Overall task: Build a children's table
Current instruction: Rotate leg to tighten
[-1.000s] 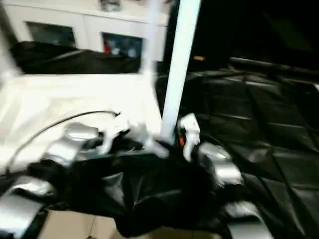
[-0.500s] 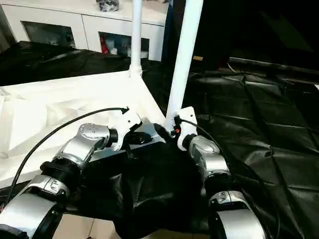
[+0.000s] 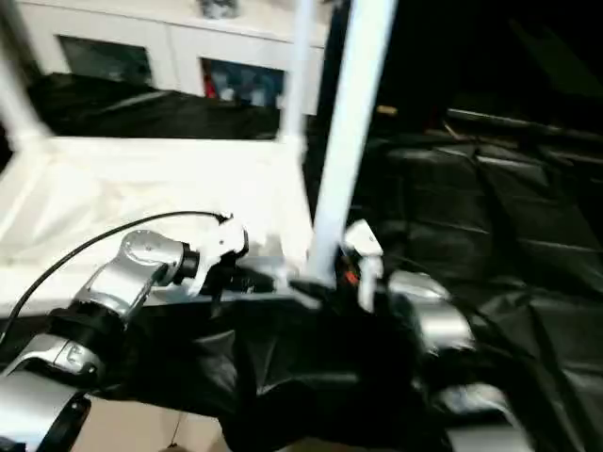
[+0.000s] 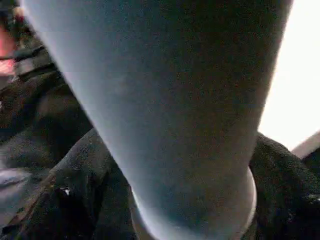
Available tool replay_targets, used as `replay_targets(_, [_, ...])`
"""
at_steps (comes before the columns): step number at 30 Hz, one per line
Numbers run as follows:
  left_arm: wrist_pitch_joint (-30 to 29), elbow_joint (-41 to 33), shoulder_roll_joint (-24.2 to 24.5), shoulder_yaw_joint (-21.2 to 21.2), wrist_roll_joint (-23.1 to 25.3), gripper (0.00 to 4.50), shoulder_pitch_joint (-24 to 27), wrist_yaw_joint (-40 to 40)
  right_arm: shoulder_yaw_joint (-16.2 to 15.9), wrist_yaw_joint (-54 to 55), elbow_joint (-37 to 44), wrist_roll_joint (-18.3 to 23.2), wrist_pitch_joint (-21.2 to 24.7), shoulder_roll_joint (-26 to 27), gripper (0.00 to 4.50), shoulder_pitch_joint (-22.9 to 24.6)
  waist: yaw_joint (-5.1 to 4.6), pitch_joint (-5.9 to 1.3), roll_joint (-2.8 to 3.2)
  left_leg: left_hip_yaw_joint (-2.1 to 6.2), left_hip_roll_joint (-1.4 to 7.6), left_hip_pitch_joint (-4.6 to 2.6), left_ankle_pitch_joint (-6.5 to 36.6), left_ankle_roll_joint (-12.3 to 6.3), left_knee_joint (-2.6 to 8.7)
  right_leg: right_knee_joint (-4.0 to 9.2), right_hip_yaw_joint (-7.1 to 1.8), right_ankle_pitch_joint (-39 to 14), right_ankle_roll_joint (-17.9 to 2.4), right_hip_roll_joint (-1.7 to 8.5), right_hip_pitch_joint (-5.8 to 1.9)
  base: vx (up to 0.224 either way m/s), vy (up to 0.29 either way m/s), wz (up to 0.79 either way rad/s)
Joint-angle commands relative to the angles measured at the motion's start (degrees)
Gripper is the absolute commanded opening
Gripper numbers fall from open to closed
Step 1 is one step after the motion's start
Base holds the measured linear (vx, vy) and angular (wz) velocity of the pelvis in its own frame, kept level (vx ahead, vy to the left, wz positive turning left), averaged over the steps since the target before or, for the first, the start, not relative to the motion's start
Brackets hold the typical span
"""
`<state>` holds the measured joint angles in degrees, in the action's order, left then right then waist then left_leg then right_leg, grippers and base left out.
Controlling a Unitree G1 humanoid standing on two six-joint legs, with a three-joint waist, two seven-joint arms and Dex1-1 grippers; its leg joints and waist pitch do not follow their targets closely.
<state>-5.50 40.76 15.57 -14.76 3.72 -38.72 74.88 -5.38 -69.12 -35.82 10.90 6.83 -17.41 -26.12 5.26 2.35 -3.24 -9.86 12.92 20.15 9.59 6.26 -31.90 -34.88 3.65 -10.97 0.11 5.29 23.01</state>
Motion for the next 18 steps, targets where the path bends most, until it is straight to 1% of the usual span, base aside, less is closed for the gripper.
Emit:
replay_targets(1, [0.70, -1.21, -1.07, -0.39, -1.40, 0.00, -0.41, -1.15, -6.64, -6.85, 1.87, -0.40, 1.96, 1.18, 3.83, 2.65, 0.16, -2.90, 0.38, -0.77, 0.46, -0.03, 14.38, -2.93, 3.36, 4.40, -2.04, -11.12, -12.84, 2.13, -2.87, 0.000, 0.000, 0.00])
replay_targets(3, [0.78, -1.26, -0.75, -0.50, -1.41, 0.00, -0.36, -0.69, -7.02, -7.42, 2.47, -0.51, 2.27, 0.77, 3.59, 3.04, 0.23, -2.98, 0.35, -0.74, 0.46, -0.01, 13.82, -2.83, 3.33, 4.23, -2.04, -10.14, -12.91, 2.13, -2.88, 0.000, 0.000, 0.00])
replay_targets(4, [1.04, -1.13, -0.34, -0.55, -1.53, 0.00, -0.33, -0.02, -7.21, -7.95, 3.26, -0.61, 2.67, 0.40, 3.59, 3.52, 0.18, -2.97, 0.55, -0.76, 0.43, -0.06, 14.22, -2.71, 3.34, 4.32, -2.01, -10.19, -13.02, 2.09, -2.80, 0.000, 0.000, 0.00])
replay_targets(6, [1.21, -1.06, -0.19, -0.55, -1.56, 0.00, -0.22, 0.23, -6.93, -7.50, 3.28, -0.55, 2.70, 0.64, 3.42, 3.51, 0.23, -2.98, 0.72, -0.74, 0.43, -0.09, 14.48, -2.43, 3.36, 4.27, -2.03, -10.11, -13.13, 2.06, -2.80, 0.000, 0.000, 0.00])
replay_targets(7, [1.33, -1.16, -0.03, -0.56, -1.57, 0.00, -0.01, 0.60, -6.77, -7.17, 3.97, -0.18, 3.33, 0.75, 3.42, 3.72, 0.17, -2.97, 0.44, -0.74, 0.44, -0.08, 14.66, -2.35, 3.38, 4.28, -2.00, -10.12, -13.15, 2.00, -2.83, 0.000, 0.000, 0.00])
replay_targets(9, [1.47, -1.22, 0.13, -0.61, -1.52, 0.00, 0.23, 0.96, -6.76, -7.02, 4.88, 0.18, 4.11, 0.89, 3.23, 3.93, 0.23, -3.00, 0.52, -0.71, 0.45, -0.06, 14.49, -2.31, 3.38, 4.25, -2.01, -10.26, -13.00, 2.09, -2.84, 0.000, 0.000, 0.00])
replay_targets(12, [1.50, -1.35, 0.23, -0.59, -1.59, 0.00, 0.36, 1.12, -6.91, -7.17, 5.66, 0.42, 4.71, 0.83, 3.11, 4.20, 0.17, -3.00, 0.48, -0.72, 0.45, -0.10, 14.48, -2.24, 3.38, 4.29, -2.00, -10.52, -13.03, 2.09, -2.78, 0.000, 0.000, 0.00])
replay_targets(13, [1.50, -1.36, 0.26, -0.60, -1.62, 0.00, 0.38, 1.12, -6.92, -7.18, 5.67, 0.43, 4.75, 0.84, 2.95, 4.20, 0.17, -2.99, 0.38, -0.72, 0.45, -0.09, 14.56, -2.17, 3.39, 4.27, -2.00, -10.58, -13.00, 2.08, -2.79, 0.000, 0.000, 0.00])
replay_targets(14, [1.55, -1.28, 0.29, -0.63, -1.69, 0.00, 0.38, 0.97, -6.90, -7.23, 5.49, 0.43, 4.79, 0.88, 2.85, 4.12, 0.19, -2.98, 0.46, -0.69, 0.46, -0.10, 14.62, -2.13, 3.41, 4.28, -2.00, -10.76, -12.97, 2.11, -2.78, 0.000, 0.000, 0.00])
replay_targets(15, [1.56, -1.25, 0.29, -0.64, -1.69, 0.00, 0.38, 0.92, -6.89, -7.25, 5.42, 0.43, 4.78, 0.88, 2.81, 4.10, 0.19, -2.98, 0.39, -0.71, 0.43, -0.08, 14.67, -2.13, 3.38, 4.31, -2.01, -10.86, -12.92, 2.12, -2.77, 0.000, 0.000, 0.00])
replay_targets(16, [1.55, -1.14, 0.24, -0.69, -1.74, 0.00, 0.37, 0.55, -6.74, -7.14, 5.07, 0.34, 4.77, 0.96, 2.78, 4.00, 0.21, -3.00, 0.49, -0.67, 0.44, -0.09, 14.62, -2.07, 3.41, 4.29, -2.00, -10.92, -12.88, 2.15, -2.80, 0.000, 0.000, 0.00])
replay_targets(18, [1.40, -1.11, 0.06, -0.61, -1.72, 0.00, 0.33, -0.07, -6.53, -6.74, 4.92, 0.28, 4.89, 1.10, 2.76, 3.98, 0.19, -3.00, 0.46, -0.68, 0.44, -0.10, 14.44, -2.08, 3.40, 4.25, -2.01, -10.58, -12.91, 2.12, -2.79, 0.000, 0.000, 0.00])
